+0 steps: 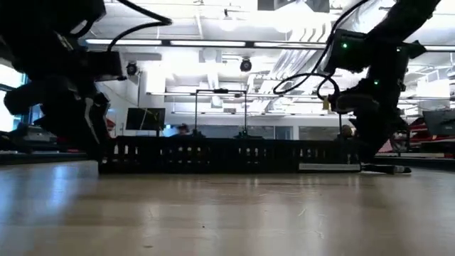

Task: Ziptie cables
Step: Close the black cable duct

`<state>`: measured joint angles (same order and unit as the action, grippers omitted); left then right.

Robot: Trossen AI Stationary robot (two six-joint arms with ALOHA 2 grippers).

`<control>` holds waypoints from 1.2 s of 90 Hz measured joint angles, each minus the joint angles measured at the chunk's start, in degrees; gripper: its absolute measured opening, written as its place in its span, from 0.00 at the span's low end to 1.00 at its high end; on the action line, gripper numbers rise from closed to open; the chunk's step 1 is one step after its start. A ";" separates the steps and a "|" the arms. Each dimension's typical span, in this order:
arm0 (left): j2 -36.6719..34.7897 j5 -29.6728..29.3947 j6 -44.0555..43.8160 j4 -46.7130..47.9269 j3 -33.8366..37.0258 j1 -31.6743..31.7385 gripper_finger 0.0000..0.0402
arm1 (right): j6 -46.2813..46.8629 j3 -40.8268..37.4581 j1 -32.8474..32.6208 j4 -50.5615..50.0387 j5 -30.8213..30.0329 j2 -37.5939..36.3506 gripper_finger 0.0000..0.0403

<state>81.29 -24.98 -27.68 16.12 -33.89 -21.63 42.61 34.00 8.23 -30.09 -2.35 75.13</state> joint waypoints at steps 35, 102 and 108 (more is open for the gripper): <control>1.15 -0.98 2.52 5.63 -5.97 0.50 0.61 | 0.90 0.00 -2.89 -7.10 -0.72 -0.09 0.00; 0.93 -0.54 -2.20 18.99 -6.56 0.82 0.63 | -0.20 0.07 -3.54 -5.78 -1.95 -0.11 0.00; 0.93 -0.63 -2.00 18.40 -4.36 1.24 0.63 | -0.22 0.07 -3.52 -5.14 -1.95 -0.11 0.00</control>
<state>82.21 -25.60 -29.69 34.52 -38.25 -20.39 42.39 34.06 4.71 -35.22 -4.30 75.02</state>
